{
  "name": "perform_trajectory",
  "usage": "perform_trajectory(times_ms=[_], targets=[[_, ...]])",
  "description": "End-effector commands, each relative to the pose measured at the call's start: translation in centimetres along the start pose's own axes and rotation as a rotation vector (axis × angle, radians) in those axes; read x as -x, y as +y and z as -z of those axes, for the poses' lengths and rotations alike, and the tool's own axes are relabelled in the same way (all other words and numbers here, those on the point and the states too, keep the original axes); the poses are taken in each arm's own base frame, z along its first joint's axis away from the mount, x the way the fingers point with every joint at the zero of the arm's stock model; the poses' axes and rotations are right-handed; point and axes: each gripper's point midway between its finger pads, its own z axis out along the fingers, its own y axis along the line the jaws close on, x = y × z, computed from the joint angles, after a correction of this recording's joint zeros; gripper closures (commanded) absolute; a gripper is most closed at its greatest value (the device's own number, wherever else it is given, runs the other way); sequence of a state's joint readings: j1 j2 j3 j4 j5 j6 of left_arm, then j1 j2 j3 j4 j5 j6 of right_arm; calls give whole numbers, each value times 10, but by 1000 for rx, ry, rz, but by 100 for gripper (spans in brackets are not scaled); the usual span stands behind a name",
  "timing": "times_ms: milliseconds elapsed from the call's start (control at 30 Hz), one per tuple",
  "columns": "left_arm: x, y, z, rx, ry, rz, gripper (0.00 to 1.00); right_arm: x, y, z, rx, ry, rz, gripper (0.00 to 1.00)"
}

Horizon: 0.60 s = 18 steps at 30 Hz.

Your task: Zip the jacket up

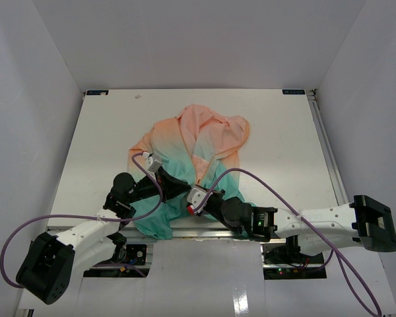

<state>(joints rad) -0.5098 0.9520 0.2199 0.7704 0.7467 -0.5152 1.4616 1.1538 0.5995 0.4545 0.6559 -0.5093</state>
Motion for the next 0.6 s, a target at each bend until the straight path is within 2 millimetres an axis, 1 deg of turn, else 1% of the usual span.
perform_trajectory(times_ms=[0,100,200,267,400,567], targets=[[11,-7,-2,-27,-23,-37,100,21,-15,2,-58,-57,-77,91],[11,-6,-3,-25,-21,-35,100,19,-13,4,-44,-49,-92,83],[11,-6,-3,-24,-18,-34,100,23,-13,7,-28,-67,-112,74],[11,-6,-3,-22,-19,-35,100,25,-14,9,-21,-83,-122,71],[10,-5,-3,-21,-16,-34,100,25,-7,11,23,-95,-106,68],[10,-5,-3,-22,-14,-33,100,15,5,8,66,-66,-63,66]])
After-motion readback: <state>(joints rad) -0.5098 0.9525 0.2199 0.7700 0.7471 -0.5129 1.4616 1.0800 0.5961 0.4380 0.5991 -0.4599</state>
